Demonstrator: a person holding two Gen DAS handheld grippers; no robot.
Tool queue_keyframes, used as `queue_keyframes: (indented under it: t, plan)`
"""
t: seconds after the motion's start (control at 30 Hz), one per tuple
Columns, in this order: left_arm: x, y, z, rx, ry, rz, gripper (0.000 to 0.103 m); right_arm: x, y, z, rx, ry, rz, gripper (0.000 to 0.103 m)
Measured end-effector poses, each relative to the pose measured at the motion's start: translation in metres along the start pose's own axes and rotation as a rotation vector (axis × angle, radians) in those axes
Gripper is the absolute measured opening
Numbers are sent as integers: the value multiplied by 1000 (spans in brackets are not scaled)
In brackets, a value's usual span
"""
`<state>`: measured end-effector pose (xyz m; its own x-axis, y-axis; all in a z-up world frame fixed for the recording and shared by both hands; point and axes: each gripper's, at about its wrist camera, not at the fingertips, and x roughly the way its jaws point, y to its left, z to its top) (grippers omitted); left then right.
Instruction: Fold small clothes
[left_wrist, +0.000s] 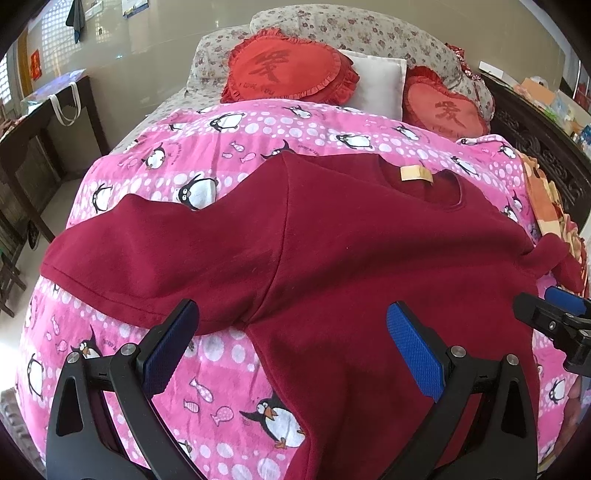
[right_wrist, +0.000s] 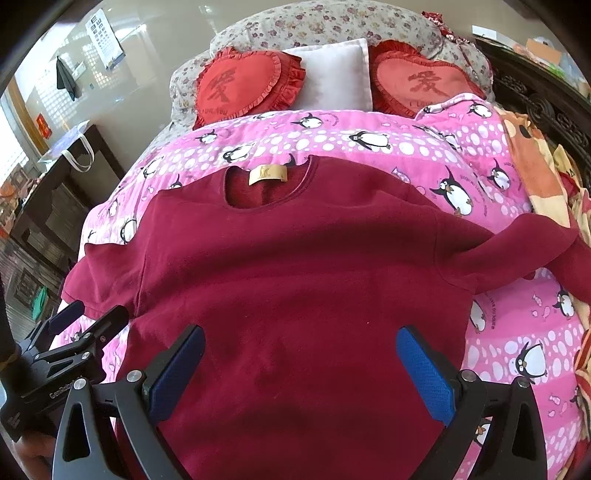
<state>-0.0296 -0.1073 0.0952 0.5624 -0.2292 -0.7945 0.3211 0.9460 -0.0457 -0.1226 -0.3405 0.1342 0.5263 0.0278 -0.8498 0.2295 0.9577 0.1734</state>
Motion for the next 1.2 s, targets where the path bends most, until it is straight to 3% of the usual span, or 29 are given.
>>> queue_keyframes:
  t: [1.2]
  plan:
    - [22, 17, 6, -39, 22, 23, 102, 24, 10, 6, -22, 42, -1, 103]
